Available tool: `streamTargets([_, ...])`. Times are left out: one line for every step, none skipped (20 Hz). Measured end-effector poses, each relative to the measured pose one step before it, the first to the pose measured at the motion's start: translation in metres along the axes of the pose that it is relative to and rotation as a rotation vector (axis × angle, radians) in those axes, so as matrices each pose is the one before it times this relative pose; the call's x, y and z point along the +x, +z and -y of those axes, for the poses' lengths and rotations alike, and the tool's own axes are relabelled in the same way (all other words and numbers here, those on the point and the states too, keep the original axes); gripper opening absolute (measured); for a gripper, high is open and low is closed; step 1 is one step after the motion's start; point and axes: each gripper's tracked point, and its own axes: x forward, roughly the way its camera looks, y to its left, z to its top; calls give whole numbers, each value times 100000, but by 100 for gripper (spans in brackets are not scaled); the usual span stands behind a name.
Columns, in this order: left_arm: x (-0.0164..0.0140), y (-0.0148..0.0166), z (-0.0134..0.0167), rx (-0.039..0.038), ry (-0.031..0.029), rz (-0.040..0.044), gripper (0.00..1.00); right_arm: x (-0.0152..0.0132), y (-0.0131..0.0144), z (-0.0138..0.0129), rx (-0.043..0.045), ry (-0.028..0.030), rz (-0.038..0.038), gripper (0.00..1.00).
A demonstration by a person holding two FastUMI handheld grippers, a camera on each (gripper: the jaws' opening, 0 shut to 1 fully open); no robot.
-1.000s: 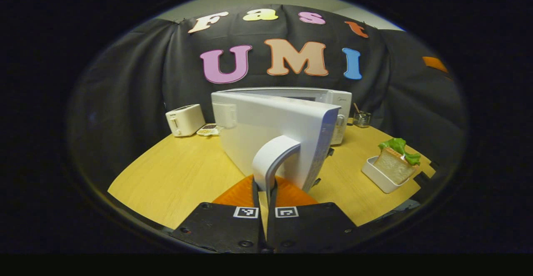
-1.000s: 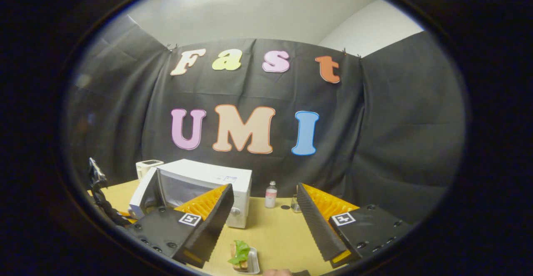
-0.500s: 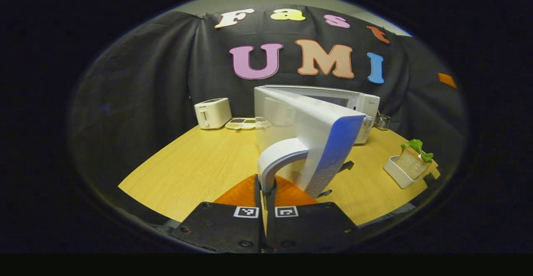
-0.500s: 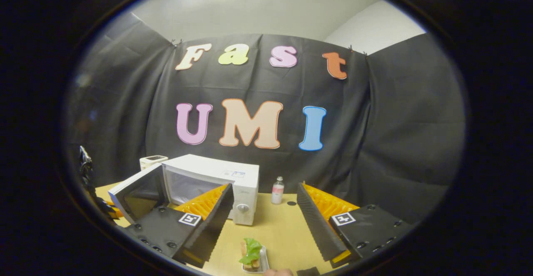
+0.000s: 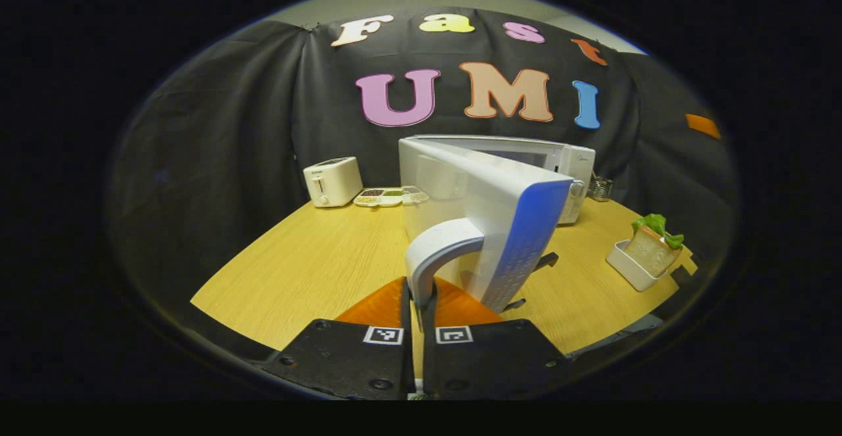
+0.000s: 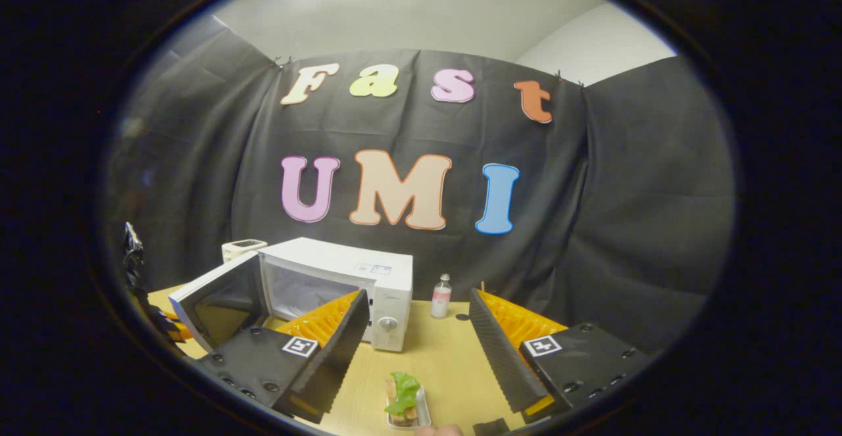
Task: Open the microwave oven with the left hand, put the food in, and close the microwave oven.
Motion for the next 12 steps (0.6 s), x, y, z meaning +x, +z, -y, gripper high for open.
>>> streamTargets([12, -129, -42, -114, -253, -233, 7, -146, -18, -3, 95, -119, -193, 97])
streamTargets([-31, 138, -322, -361, -207, 153, 8, -17, -126, -118, 199, -32, -173, 97])
streamTargets([301, 40, -87, -869, 56, 388, 23, -43, -96, -140, 104, 99, -354, 97])
streamTargets([-84, -156, -9, -1024, -140, -870, 39, 41, -197, -101, -126, 162, -583, 97])
streamTargets([-66, -89, 65, -87, -21, -235, 53, 25, -368, -114, -282, 227, -407, 97])
streamTargets([-81, -26, -47, 548, 152, 128, 59, 111, -110, -37, -421, 161, -288, 96])
streamTargets([-133, -234, -5, 719, 297, -617, 74, 123, -167, -89, -259, 254, -311, 96])
streamTargets([-140, -282, 86, 237, -566, -603, 79, 114, -221, -67, -162, 183, -535, 96])
streamTargets([-210, -231, 153, -176, -619, -771, 86, 34, -309, -50, -10, 385, -557, 96])
streamTargets([-349, -233, 129, -60, -537, -574, 88, 3, -170, -93, -103, 139, -529, 96])
streamTargets([-396, -24, 14, 384, -125, -166, 88, 141, -303, 35, -71, 177, -459, 96])
streamTargets([-388, 138, -31, 485, -11, 345, 88, 111, -186, -68, -25, 89, -553, 96])
